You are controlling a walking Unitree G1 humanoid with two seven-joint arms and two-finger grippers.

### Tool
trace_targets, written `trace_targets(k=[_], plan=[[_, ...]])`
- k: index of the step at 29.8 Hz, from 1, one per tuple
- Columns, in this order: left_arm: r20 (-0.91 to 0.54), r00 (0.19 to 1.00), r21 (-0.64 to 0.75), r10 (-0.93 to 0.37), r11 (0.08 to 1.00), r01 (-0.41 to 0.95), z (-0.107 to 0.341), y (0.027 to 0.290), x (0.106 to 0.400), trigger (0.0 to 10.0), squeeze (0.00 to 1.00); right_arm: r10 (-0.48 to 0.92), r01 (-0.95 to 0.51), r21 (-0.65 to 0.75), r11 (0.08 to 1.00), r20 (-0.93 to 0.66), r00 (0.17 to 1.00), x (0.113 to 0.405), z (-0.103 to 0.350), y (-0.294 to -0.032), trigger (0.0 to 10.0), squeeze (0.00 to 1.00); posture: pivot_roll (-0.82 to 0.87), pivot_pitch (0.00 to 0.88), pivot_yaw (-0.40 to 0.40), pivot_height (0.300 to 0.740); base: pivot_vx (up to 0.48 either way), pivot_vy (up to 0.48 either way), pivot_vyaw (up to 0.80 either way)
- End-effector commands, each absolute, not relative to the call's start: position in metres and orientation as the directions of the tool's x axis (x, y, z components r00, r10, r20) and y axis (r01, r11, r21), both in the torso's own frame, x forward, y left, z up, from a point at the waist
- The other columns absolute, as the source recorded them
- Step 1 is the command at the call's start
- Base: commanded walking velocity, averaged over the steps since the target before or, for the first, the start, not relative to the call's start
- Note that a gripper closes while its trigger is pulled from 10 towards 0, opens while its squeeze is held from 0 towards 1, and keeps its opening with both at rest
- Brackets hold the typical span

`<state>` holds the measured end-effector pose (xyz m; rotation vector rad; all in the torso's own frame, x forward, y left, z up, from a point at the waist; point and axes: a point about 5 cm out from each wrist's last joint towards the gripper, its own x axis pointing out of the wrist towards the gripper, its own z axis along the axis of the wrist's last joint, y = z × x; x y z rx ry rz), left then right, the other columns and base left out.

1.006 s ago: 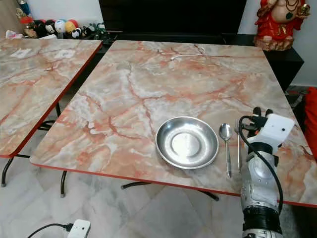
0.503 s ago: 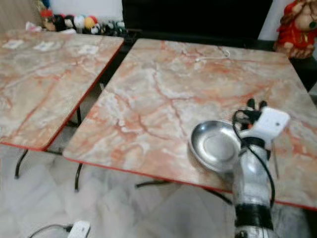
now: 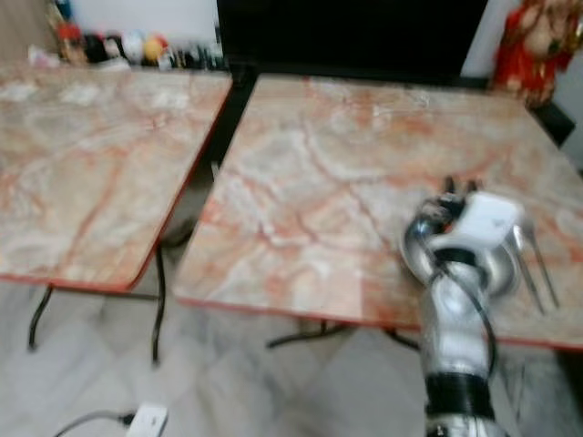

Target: Setting the table

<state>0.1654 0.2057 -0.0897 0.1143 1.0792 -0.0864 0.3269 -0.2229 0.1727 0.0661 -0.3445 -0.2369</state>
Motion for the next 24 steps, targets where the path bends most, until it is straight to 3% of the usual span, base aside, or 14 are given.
trace_targets(k=[1, 16, 21, 24], plan=[[-0.894, 0.446, 0.035, -0.026, 0.991, 0.129, -0.093, 0.201, 0.16, 10.0, 0.0, -0.247, 0.231, 0.089, 0.969, 0.34, 0.907, 0.324, 0.175, -0.228, 10.0, 0.0, 0.04, 0.022, -0.019, 0.74, 0.0, 0.48, 0.0], [-0.895, 0.445, 0.03, -0.03, 0.992, 0.126, -0.094, 0.199, 0.158, 10.0, 0.0, -0.13, 0.122, 0.045, 0.991, 0.31, 0.942, 0.323, 0.161, -0.204, 10.0, 0.0, 0.05, 0.0, -0.033, 0.74, 0.0, 0.48, 0.0], [-0.895, 0.445, 0.029, -0.03, 0.992, 0.125, -0.094, 0.199, 0.158, 10.0, 0.0, -0.099, 0.098, 0.021, 0.995, 0.318, 0.943, 0.322, 0.161, -0.201, 10.0, 0.0, 0.05, 0.0, -0.035, 0.74, 0.0, 0.48, 0.8], [-0.894, 0.446, 0.028, -0.031, 0.992, 0.124, -0.094, 0.198, 0.159, 10.0, 0.0, -0.108, 0.105, 0.028, 0.994, 0.318, 0.942, 0.322, 0.161, -0.202, 10.0, 0.0, 0.05, 0.006, -0.037, 0.74, 0.0, 0.48, 0.0]])
